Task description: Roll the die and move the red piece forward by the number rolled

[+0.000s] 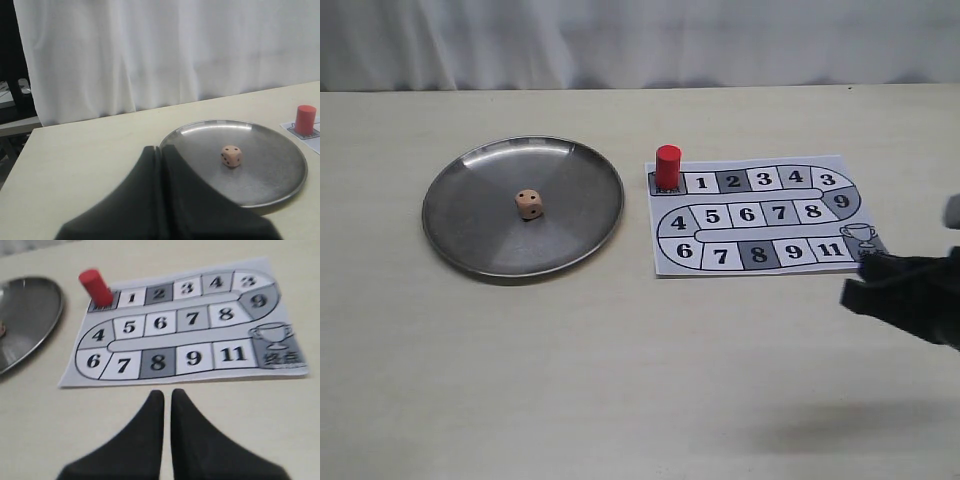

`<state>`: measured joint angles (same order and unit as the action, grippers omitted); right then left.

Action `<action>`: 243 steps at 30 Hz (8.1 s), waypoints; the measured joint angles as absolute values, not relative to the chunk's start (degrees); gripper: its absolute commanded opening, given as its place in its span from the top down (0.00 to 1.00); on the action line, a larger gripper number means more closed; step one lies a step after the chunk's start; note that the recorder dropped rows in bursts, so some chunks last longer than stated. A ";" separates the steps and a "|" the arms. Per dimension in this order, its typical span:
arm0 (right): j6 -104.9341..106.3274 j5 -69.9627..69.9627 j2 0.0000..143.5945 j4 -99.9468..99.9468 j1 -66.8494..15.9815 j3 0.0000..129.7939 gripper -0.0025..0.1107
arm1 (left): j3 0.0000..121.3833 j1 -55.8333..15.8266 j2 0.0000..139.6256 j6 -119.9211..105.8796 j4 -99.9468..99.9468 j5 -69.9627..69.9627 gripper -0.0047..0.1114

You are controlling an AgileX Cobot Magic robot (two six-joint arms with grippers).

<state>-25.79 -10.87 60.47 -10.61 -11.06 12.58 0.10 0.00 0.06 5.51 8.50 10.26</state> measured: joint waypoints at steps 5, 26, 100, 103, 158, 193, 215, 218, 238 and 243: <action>-26.39 -13.19 76.30 -10.61 -21.31 21.89 0.88 | 0.10 0.00 0.06 5.51 8.50 10.26 0.96; -23.10 17.90 123.20 -11.14 -43.39 88.20 0.45 | 0.10 0.00 0.06 5.51 8.50 10.26 0.96; -20.39 52.77 127.60 -23.14 -17.95 98.10 0.34 | 0.10 0.00 0.06 5.51 8.50 10.26 0.96; -21.42 52.77 127.11 -23.53 -18.58 98.10 0.19 | 0.10 0.00 0.06 5.51 8.50 10.26 0.96; -17.58 18.64 115.46 -12.68 -10.82 65.37 0.94 | 0.10 0.00 0.06 5.51 8.50 10.37 0.96; -17.54 31.17 111.78 -10.78 -11.35 73.34 0.92 | 0.10 0.00 0.06 5.51 8.50 10.37 0.96; -17.44 31.88 123.65 -13.15 -22.18 94.26 0.31 | 0.10 0.00 0.06 5.51 8.50 10.37 0.96; -17.33 31.34 126.77 -12.11 -22.18 97.00 0.31 | 0.10 0.00 0.06 5.51 8.50 10.37 0.96; -17.33 27.74 133.29 -10.31 -22.18 100.81 0.94 | 0.10 0.00 0.06 5.51 8.50 10.37 0.96; -17.33 29.05 131.58 -9.97 -22.18 100.95 0.94 | 0.10 0.00 0.06 5.51 8.50 10.37 0.96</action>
